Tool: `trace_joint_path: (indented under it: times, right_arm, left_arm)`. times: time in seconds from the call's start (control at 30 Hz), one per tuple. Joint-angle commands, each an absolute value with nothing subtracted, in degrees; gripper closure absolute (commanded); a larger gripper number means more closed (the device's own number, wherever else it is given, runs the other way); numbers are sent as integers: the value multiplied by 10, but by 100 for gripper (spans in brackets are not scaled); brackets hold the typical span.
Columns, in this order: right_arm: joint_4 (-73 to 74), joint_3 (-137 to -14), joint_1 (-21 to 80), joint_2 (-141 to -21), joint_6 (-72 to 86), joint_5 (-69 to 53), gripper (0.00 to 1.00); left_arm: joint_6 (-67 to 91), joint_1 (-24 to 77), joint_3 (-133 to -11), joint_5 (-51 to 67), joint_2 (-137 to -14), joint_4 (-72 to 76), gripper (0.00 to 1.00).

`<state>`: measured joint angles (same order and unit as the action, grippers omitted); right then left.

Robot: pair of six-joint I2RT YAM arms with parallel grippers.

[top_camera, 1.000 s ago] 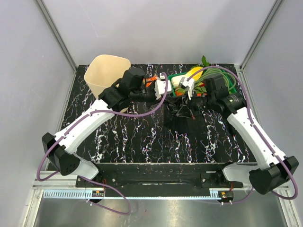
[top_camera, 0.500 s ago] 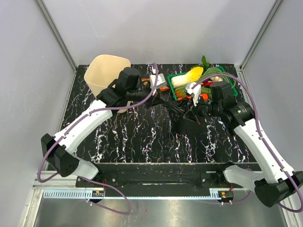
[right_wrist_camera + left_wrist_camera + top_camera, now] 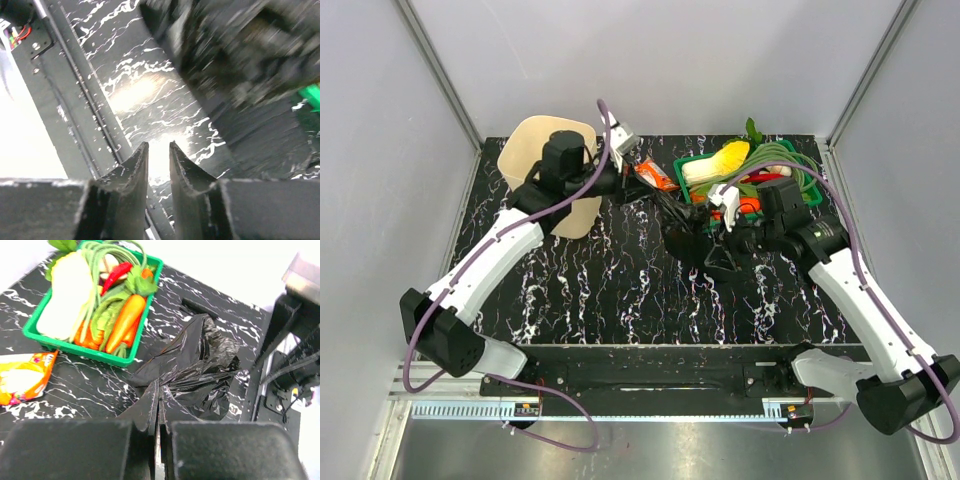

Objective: Put the trash bags into the trash bin
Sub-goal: Unfold the trash bag at the center of the board.

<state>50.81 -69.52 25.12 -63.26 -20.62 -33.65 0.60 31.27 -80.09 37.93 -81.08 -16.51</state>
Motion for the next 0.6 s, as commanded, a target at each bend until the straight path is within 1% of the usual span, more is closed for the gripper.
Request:
trace_joint_path:
  times: [0.0, 0.1, 0.2, 0.3, 0.37, 0.57]
  right_arm:
    - [564, -701, 252, -648, -214, -402, 69]
    - [570, -715, 252, -651, -218, -396, 69]
    - [564, -749, 252, -646, -214, -354, 67]
    - [535, -783, 252, -641, -207, -288, 57]
    - [527, -808, 252, -645, -208, -268, 54]
    - [530, -870, 251, -681, -217, -287, 46]
  left_arm:
    - [47, 293, -808, 362, -778, -98, 100]
    - [34, 289, -809, 380, -775, -100, 100]
    - [4, 289, -812, 426, -774, -111, 100]
    - [-38, 288, -822, 479, -776, -138, 100]
    - [-56, 289, -828, 501, -777, -156, 100]
    - [-72, 289, -828, 521, -774, -175, 100]
